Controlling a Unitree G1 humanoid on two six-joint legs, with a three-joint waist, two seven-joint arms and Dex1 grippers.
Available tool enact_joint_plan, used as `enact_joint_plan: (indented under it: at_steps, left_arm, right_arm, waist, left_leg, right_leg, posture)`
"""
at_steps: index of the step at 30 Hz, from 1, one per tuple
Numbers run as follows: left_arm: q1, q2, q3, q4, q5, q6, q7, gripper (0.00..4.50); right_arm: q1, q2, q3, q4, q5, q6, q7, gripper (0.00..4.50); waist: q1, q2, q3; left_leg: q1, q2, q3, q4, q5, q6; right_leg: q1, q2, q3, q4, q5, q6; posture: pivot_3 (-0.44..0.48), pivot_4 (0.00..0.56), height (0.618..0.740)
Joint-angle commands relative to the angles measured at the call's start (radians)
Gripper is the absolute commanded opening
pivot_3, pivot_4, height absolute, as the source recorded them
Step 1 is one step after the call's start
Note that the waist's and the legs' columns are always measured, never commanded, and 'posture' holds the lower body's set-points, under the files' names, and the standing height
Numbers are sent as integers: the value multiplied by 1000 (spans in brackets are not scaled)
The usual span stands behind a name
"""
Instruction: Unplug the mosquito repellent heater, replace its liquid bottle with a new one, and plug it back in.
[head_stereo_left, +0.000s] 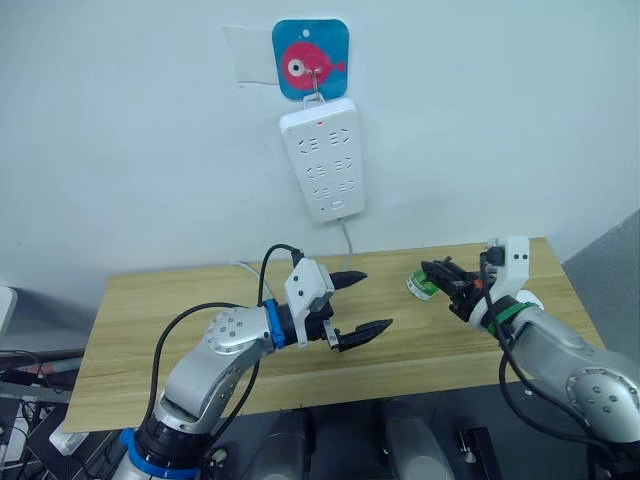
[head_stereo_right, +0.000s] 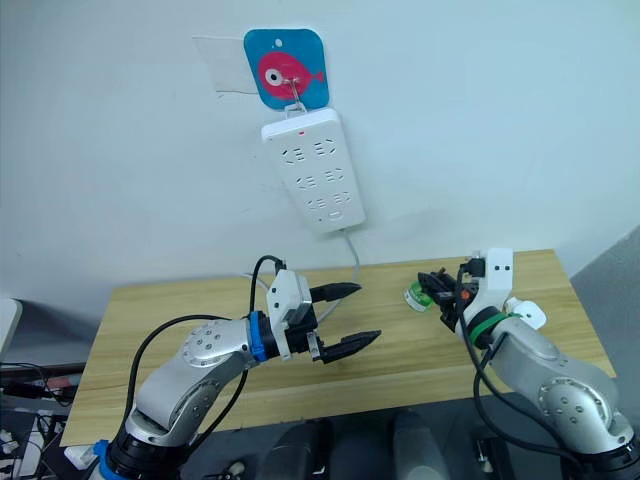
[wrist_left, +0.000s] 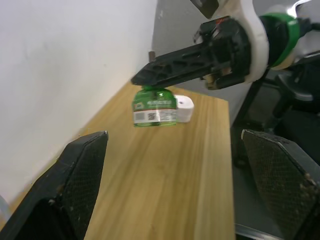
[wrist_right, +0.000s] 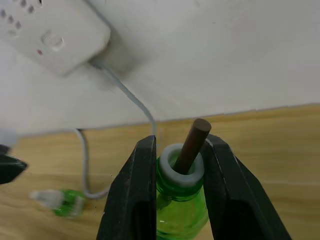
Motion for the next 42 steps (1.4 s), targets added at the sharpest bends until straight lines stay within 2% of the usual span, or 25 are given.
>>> enact_joint_plan:
  at_steps: [1, 5, 20, 30, 42]
  left_arm:
    - [9, 4, -8, -50, -25, 6, -19, 4477]
    - [5, 7, -13, -39, -19, -10, -36, 4477]
    - [-3, 7, 11, -24, -16, -52, -70, 4477]
    - [-11, 7, 6, -9, -3, -81, -79, 4477]
    - [-28, 6, 2, 23, 18, -103, -79, 4477]
  right_arm:
    - [31, -20, 53, -31, -265, -93, 103, 833]
    - [89, 30, 56, 10, -450, -185, 143, 833]
    - [140, 189, 42, 171, -802, -345, 248, 833]
    - [31, 313, 12, 501, -971, -526, 217, 833]
    - [-98, 376, -23, 806, -1019, -685, 246, 833]
  waist:
    - [1, 0, 0]
    - [3, 0, 0]
    - [5, 0, 0]
    - [5, 0, 1]
    - [7, 0, 3]
  left_leg:
    - [0, 0, 0, 0, 0, 0]
    - [0, 0, 0, 0, 0, 0]
    - [1, 0, 0, 0, 0, 0]
    - [1, 0, 0, 0, 0, 0]
    - [2, 0, 0, 0, 0, 0]
  right_leg:
    - [0, 0, 0, 0, 0, 0]
    - [0, 0, 0, 0, 0, 0]
    - [0, -1, 0, 0, 0, 0]
    - [0, 0, 0, 1, 0, 0]
    - [0, 0, 0, 2, 0, 0]
  posture:
    - [-99, 271, 740]
    - [-89, 267, 740]
    - [-91, 263, 740]
    - [-64, 280, 740]
    - [-37, 299, 740]
